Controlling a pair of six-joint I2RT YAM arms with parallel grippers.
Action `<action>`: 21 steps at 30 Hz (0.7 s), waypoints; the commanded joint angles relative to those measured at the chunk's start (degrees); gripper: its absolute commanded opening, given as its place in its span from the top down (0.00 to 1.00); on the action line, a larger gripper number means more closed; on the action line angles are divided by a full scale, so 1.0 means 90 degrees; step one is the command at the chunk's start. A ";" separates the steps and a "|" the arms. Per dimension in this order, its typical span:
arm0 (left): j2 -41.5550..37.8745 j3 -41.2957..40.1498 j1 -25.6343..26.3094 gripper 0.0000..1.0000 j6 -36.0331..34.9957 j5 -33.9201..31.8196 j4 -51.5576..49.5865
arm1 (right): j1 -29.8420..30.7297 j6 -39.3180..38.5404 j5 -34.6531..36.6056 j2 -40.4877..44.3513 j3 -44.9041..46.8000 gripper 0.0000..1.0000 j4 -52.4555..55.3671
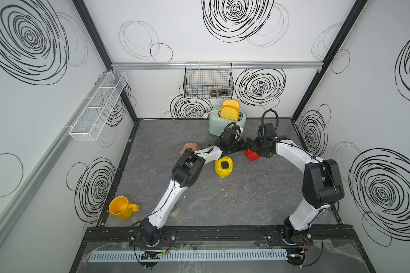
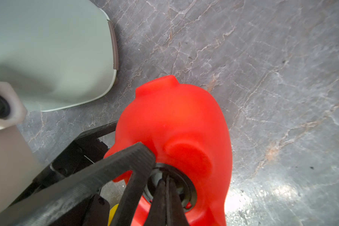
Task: Close piggy banks
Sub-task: Hold the piggy bank at the center of the board.
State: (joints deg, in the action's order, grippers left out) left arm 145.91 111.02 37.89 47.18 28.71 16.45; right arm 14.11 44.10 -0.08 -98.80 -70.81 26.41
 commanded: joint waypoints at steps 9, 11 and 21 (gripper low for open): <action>0.0282 0.0027 -0.0020 0.08 0.0012 -0.0128 -0.0253 | -0.0308 0.0520 -0.0350 -0.0301 0.0250 0.95 0.1148; 0.0270 0.0018 -0.0022 0.08 0.0012 -0.0123 -0.0255 | -0.0341 0.0549 -0.0424 -0.0301 0.0257 0.95 0.1138; 0.0194 -0.0089 -0.0030 0.08 0.0031 -0.0104 -0.0186 | -0.0518 0.0628 -0.0713 -0.0301 0.0222 0.94 0.1108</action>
State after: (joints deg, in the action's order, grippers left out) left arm 145.93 111.07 37.89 47.20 29.12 16.51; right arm 9.96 48.31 -6.79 -98.89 -70.81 26.74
